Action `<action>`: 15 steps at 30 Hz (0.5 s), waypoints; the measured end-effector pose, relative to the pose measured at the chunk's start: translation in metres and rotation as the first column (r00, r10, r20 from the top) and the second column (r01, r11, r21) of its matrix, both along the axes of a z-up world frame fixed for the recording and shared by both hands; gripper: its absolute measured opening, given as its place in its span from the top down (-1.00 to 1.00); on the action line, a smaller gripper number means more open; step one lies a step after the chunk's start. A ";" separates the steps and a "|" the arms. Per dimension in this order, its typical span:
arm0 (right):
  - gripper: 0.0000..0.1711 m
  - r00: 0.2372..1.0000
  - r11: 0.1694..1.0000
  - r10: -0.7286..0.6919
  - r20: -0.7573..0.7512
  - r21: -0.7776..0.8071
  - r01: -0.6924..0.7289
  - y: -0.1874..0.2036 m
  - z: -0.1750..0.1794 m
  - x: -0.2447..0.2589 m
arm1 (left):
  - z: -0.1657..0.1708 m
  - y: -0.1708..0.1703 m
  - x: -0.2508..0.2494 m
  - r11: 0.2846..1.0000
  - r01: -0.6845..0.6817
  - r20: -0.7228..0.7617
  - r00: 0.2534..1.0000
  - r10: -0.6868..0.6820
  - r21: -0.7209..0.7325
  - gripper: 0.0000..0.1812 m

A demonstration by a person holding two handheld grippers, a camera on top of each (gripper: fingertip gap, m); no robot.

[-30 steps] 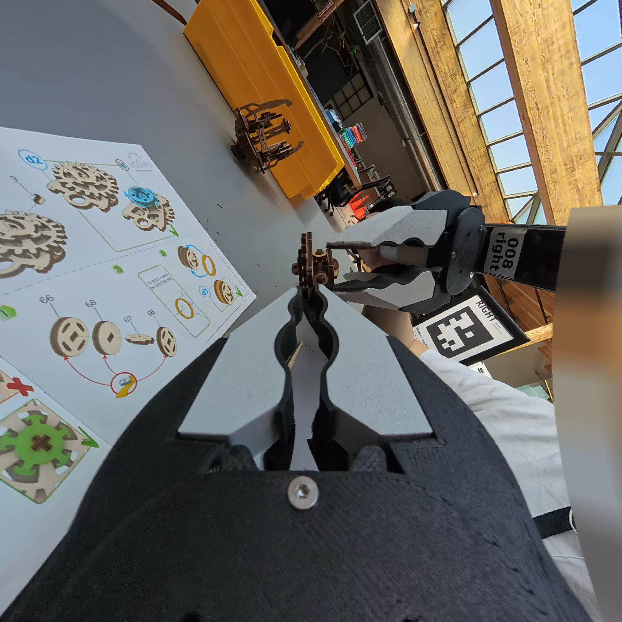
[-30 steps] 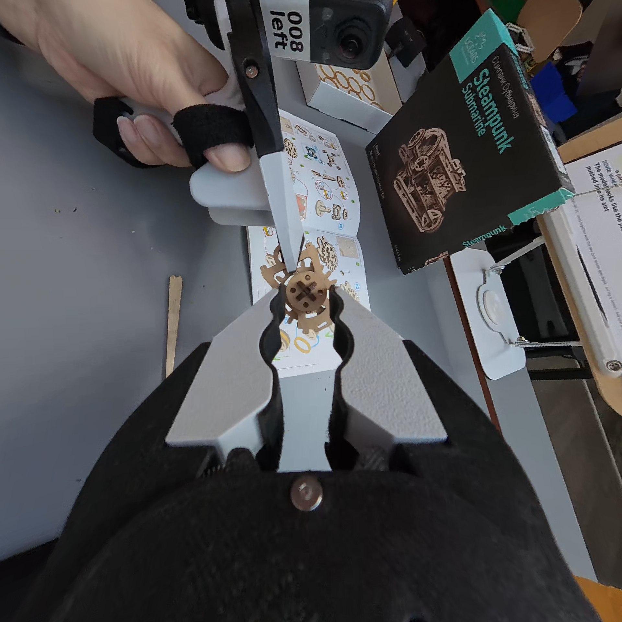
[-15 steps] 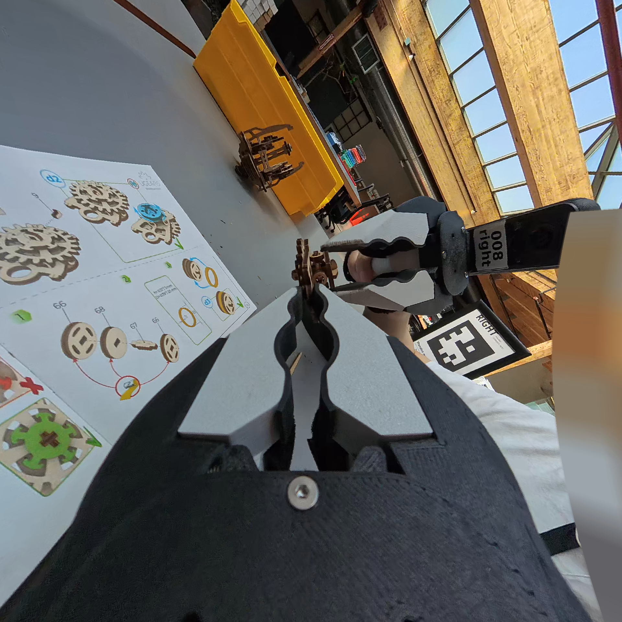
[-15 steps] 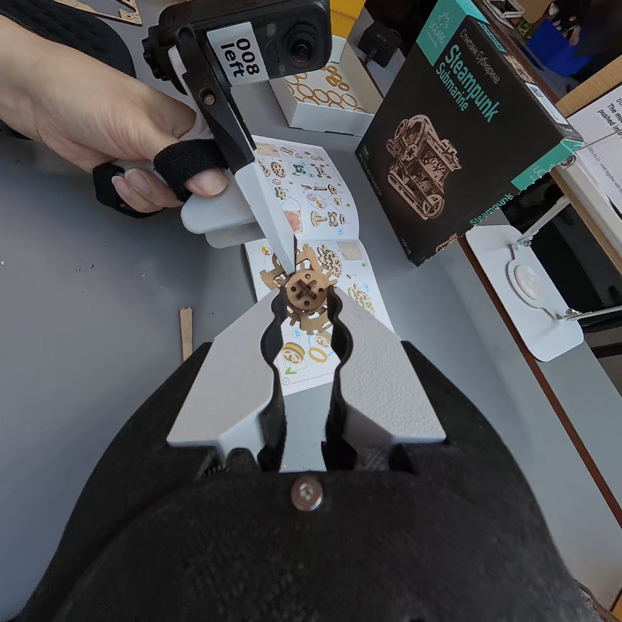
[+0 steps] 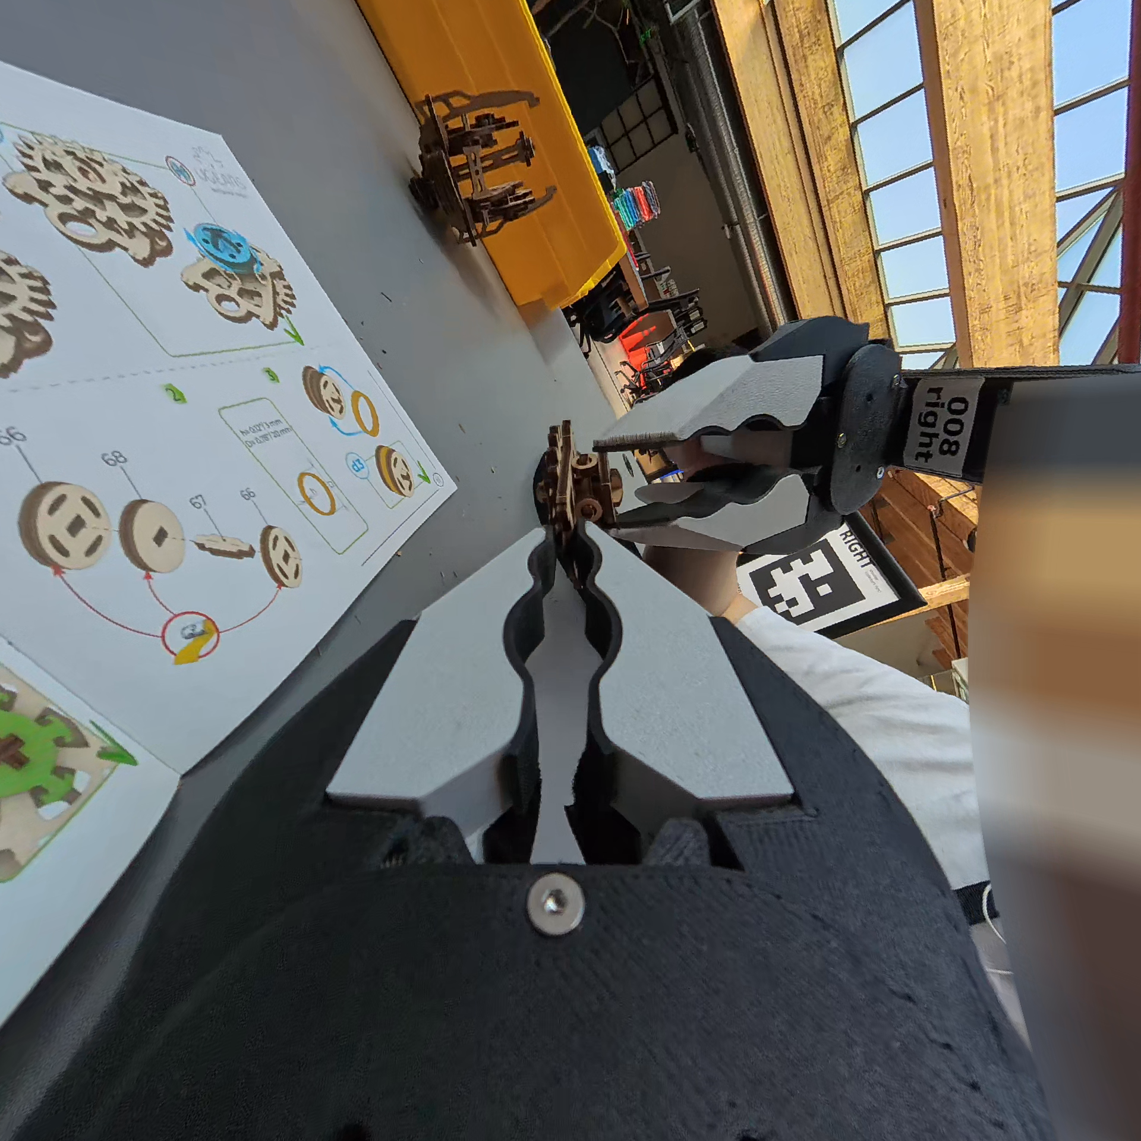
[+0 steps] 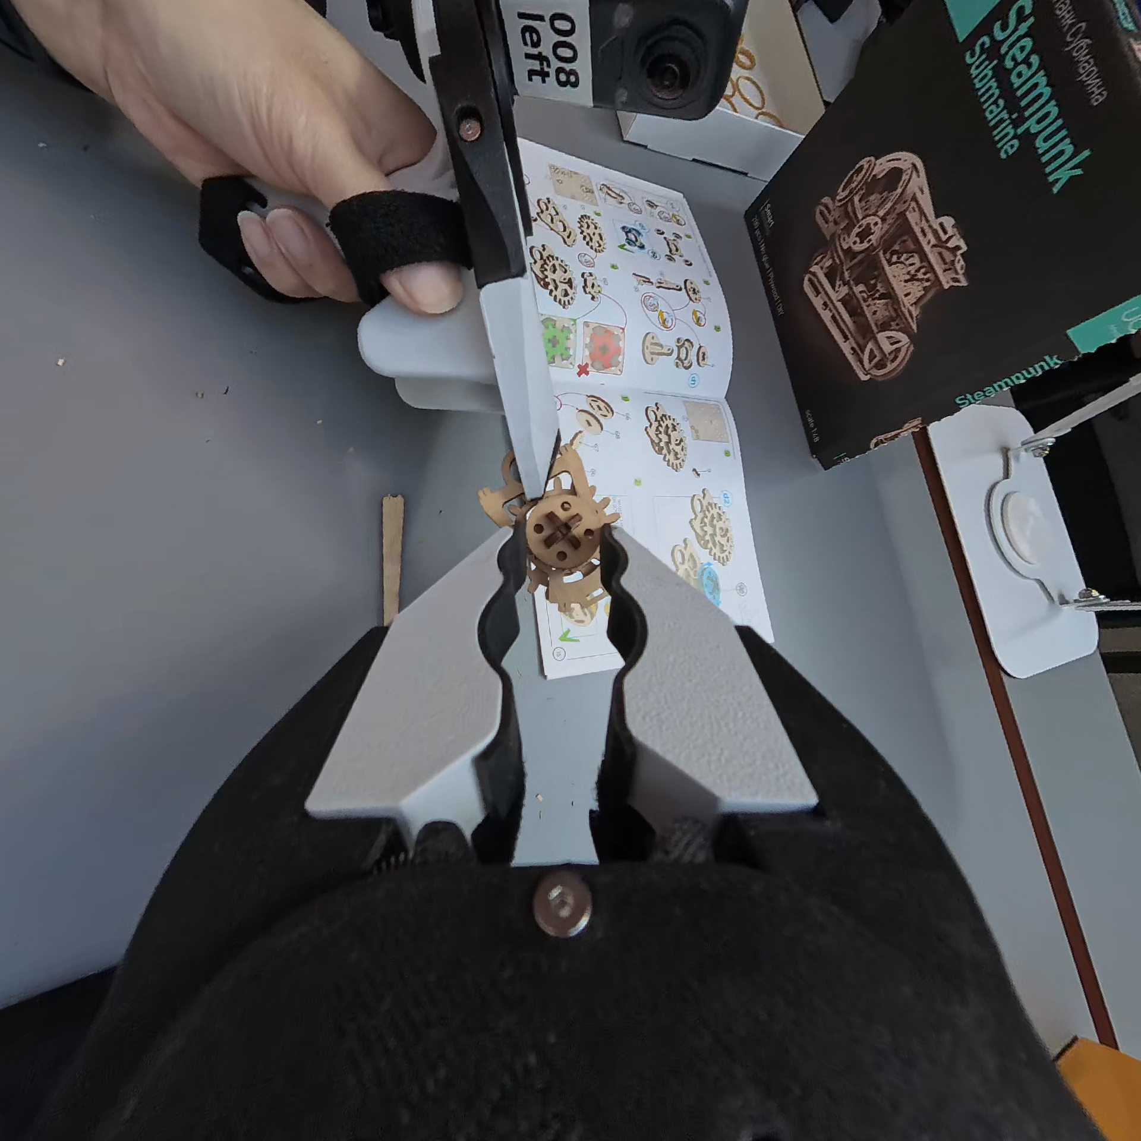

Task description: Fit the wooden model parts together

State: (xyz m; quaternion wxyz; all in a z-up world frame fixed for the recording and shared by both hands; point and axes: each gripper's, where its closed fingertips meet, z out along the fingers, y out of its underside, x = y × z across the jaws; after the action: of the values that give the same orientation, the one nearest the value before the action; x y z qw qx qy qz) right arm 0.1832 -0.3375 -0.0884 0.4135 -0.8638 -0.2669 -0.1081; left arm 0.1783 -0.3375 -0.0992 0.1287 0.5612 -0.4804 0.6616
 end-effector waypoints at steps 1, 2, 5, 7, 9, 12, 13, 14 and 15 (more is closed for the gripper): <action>0.74 1.000 1.000 -0.003 -0.009 0.001 0.003 -0.001 0.000 0.000 | 0.000 -0.001 0.000 1.000 0.009 0.007 1.000 -0.009 0.013 0.96; 0.74 1.000 1.000 -0.005 -0.023 0.003 0.005 -0.003 0.000 0.000 | 0.000 -0.003 -0.001 0.999 0.018 0.013 1.000 -0.018 0.027 0.96; 0.73 0.998 1.000 -0.011 -0.059 0.018 0.012 -0.006 -0.002 -0.002 | -0.002 -0.005 -0.002 0.998 0.023 0.016 1.000 -0.024 0.058 0.95; 0.73 0.998 1.000 -0.017 -0.064 0.025 0.018 -0.006 -0.005 -0.001 | -0.005 -0.006 -0.002 0.997 0.027 0.011 1.000 -0.027 0.076 0.95; 0.73 0.998 0.999 -0.028 -0.058 0.029 0.030 -0.005 -0.006 0.002 | -0.007 -0.005 -0.002 0.996 0.026 0.008 1.000 -0.027 0.085 0.94; 0.73 0.998 0.998 -0.038 -0.056 0.042 0.040 -0.006 -0.003 0.005 | -0.006 -0.004 -0.001 0.996 0.022 0.010 1.000 -0.022 0.085 0.90; 0.73 0.997 0.998 -0.038 -0.064 0.046 0.041 -0.006 -0.002 0.005 | -0.005 -0.005 -0.001 0.996 0.022 0.012 1.000 -0.024 0.085 0.88; 0.73 0.997 0.998 -0.042 -0.071 0.054 0.046 -0.006 0.000 0.005 | -0.005 -0.006 -0.002 0.996 0.027 0.016 0.999 -0.029 0.086 0.86; 0.73 0.996 0.997 -0.045 -0.082 0.060 0.050 -0.005 0.001 0.005 | -0.005 -0.007 -0.002 0.996 0.034 0.018 0.999 -0.036 0.088 0.85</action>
State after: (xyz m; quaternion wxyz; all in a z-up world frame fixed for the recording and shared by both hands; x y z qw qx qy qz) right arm 0.1885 -0.3429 -0.0873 0.4477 -0.8603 -0.2260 -0.0912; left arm 0.1764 -0.3449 -0.1044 0.1107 0.5514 -0.5200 0.6429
